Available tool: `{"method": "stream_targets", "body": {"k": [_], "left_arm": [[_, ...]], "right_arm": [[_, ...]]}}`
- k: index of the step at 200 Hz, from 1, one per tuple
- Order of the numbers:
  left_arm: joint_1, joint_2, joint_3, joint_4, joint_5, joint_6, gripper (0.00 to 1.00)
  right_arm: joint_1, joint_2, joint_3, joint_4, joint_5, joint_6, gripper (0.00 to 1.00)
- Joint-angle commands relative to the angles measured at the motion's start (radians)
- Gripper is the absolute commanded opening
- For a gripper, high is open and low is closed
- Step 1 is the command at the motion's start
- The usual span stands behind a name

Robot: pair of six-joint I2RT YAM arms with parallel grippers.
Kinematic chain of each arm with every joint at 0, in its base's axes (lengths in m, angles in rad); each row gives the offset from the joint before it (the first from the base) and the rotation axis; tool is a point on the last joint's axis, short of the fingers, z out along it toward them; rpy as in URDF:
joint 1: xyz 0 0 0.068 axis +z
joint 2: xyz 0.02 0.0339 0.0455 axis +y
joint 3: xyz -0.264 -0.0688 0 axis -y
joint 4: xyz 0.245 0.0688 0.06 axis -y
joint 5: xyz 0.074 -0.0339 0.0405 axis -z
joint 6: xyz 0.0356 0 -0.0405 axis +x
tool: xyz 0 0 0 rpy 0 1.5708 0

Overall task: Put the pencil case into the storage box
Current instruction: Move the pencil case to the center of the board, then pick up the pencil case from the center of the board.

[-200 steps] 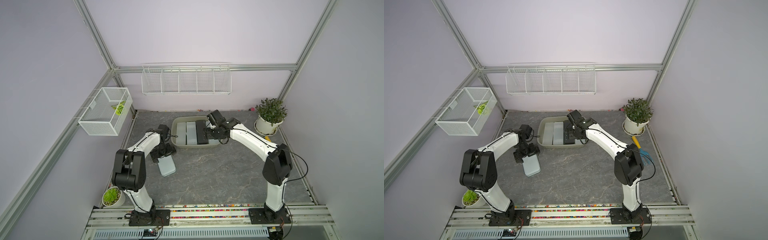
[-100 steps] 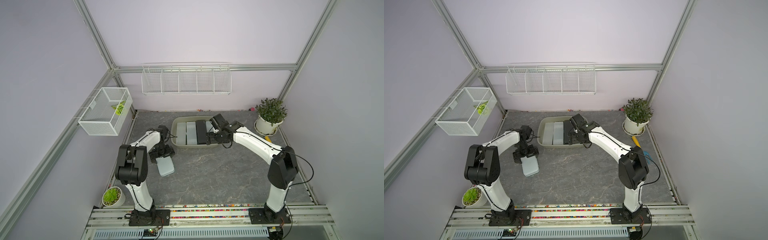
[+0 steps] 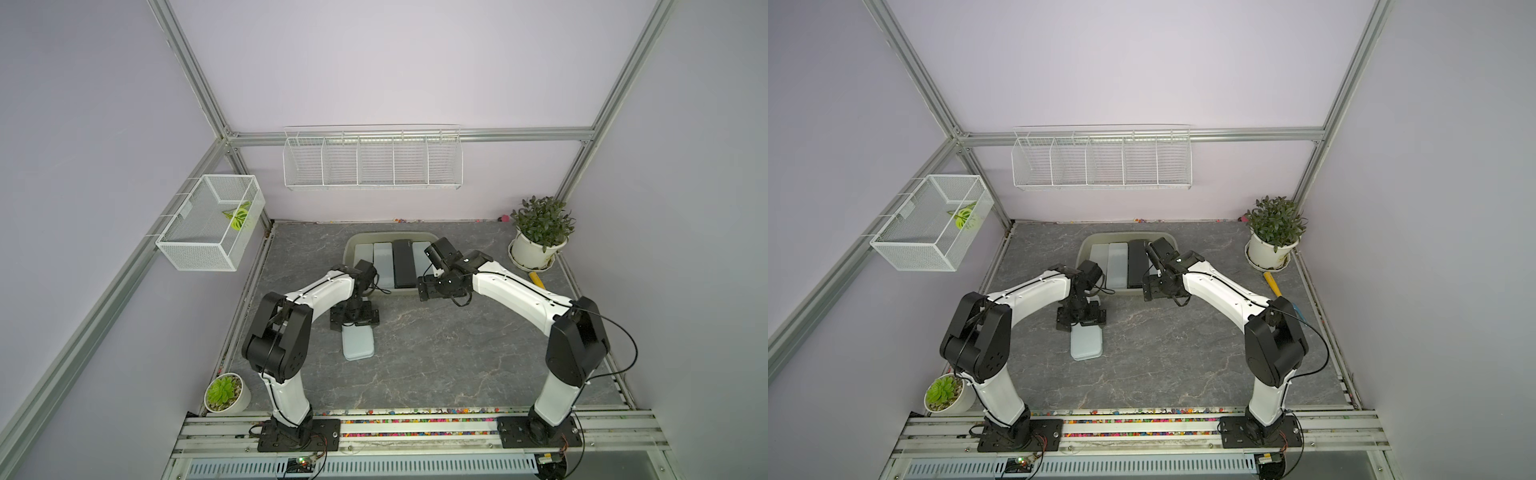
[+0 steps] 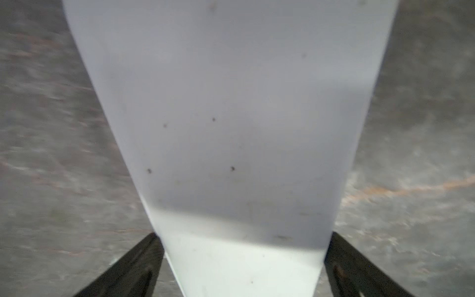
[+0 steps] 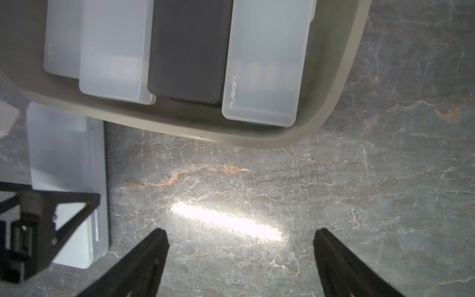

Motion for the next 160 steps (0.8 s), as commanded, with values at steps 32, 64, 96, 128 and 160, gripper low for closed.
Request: {"method": "stream_targets", "body": {"k": [32,64,96,128,160], "left_arm": [[-0.091,-0.032,-0.042,0.076,0.192,-0.128,1.00],[-0.083,-0.168,-0.040,0.003,0.154,-0.124,1.00],[-0.051,-0.200,-0.084,0.009,0.153,-0.114,1.00],[0.009,-0.227,-0.177,0.085,0.155,-0.122,0.97],[0.092,-0.272,-0.299,0.201,0.191,-0.090,0.93]], "right_arm": [[-0.009,-0.059,-0.094,0.031,-0.109,0.017,0.95],[-0.011,-0.032,-0.137,0.092,-0.275,0.055,0.97],[-0.009,0.030,-0.183,0.176,-0.419,0.100,0.97],[0.011,0.098,-0.194,0.247,-0.530,0.109,0.96],[0.037,0.158,-0.230,0.381,-0.642,0.168,0.87]]}}
